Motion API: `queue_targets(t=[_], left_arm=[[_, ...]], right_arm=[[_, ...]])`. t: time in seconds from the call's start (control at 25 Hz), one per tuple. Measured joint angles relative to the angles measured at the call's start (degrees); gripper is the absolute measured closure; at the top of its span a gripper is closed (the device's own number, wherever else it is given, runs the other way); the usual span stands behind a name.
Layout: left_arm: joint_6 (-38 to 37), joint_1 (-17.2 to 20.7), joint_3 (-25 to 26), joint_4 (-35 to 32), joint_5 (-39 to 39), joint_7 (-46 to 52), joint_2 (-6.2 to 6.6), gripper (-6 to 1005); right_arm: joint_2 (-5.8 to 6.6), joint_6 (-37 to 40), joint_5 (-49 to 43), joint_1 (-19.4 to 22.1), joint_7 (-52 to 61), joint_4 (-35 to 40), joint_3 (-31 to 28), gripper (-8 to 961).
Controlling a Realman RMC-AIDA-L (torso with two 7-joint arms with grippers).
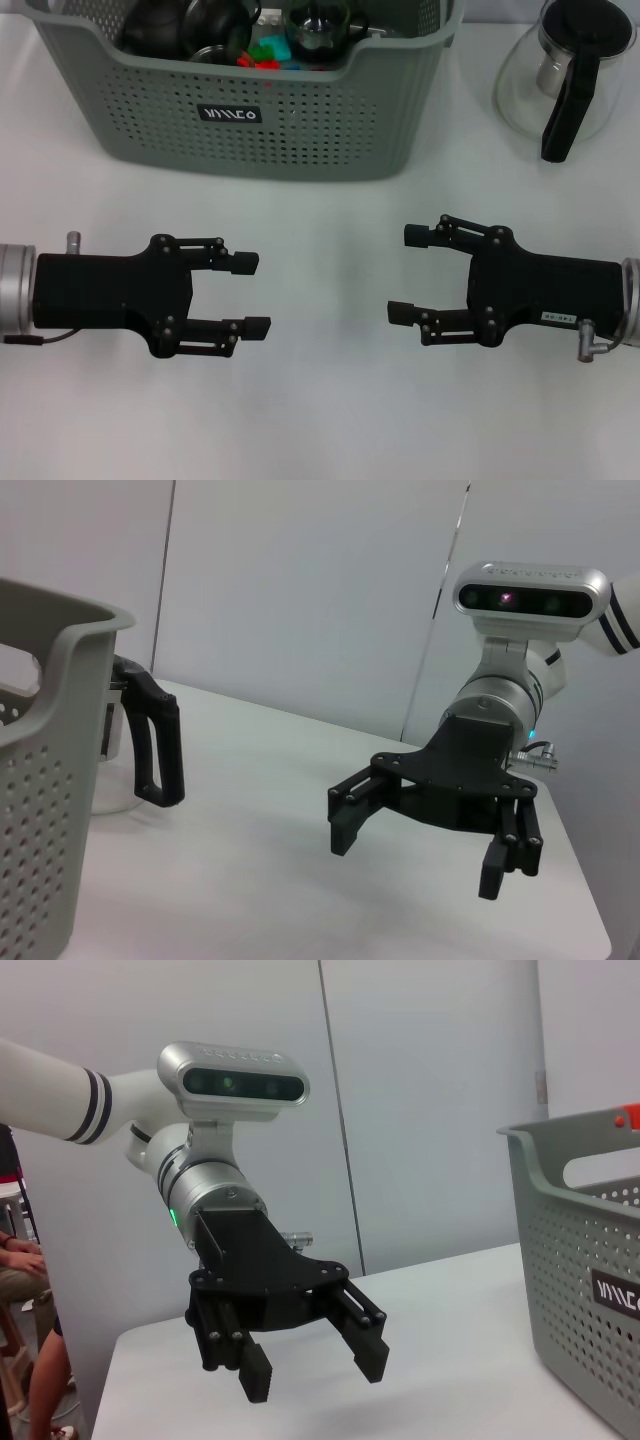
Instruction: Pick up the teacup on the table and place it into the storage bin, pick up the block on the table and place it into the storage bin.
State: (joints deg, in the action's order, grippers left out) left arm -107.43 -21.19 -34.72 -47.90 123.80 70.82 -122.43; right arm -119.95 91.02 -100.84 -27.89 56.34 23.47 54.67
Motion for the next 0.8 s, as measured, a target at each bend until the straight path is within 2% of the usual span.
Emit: queue_targets(t=[0.8], left_arm=[[-0.17,-0.43,1.76,0.00,0.13,-0.06,0.42,267]], right_arm=[[0.07,-0.04,0.08,0.06,-0.01,0.08,-0.53,7]])
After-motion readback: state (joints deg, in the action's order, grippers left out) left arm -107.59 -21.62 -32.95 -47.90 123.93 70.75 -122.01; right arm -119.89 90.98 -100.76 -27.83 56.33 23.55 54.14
